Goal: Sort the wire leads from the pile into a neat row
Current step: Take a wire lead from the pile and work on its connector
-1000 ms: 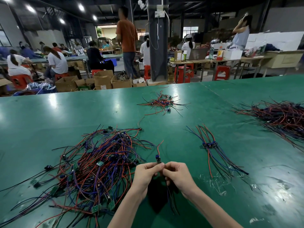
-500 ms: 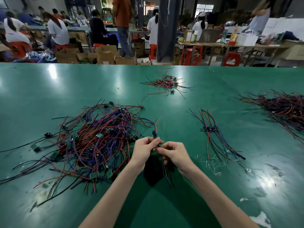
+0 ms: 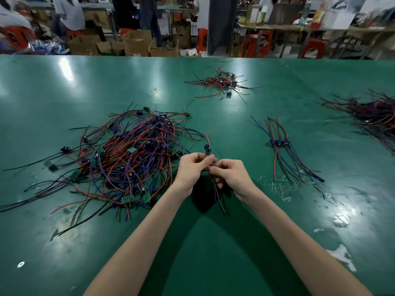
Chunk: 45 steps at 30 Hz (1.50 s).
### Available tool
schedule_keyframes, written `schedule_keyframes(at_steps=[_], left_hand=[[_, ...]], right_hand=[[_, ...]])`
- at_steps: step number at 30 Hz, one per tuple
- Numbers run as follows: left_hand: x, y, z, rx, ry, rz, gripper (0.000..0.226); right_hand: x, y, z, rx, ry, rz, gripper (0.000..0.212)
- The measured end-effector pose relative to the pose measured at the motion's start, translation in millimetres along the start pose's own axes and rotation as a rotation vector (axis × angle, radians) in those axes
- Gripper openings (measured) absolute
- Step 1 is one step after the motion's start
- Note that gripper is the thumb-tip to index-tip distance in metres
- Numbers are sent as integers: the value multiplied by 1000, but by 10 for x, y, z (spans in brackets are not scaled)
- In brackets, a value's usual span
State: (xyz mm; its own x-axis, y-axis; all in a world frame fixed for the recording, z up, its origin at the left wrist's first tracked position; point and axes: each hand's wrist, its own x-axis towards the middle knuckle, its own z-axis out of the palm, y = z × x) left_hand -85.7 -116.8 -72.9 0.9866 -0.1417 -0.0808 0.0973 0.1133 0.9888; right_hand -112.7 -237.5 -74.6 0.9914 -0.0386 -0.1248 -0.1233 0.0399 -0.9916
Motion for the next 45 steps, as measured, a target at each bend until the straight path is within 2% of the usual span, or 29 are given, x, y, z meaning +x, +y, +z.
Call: schedule_keyframes(at_steps=[31,37,45], left_hand=[[15,-49,-7,23,-1,26,16],[32,-58,-33,-18,18,40,19],[100,-88,-82,1,112,79,18]], right_hand=[[47,77,-71,-101,-41,18,23],[33,44,-62,-53,-60,16,18],[-44,-18,-57,-127,-117,67,16]])
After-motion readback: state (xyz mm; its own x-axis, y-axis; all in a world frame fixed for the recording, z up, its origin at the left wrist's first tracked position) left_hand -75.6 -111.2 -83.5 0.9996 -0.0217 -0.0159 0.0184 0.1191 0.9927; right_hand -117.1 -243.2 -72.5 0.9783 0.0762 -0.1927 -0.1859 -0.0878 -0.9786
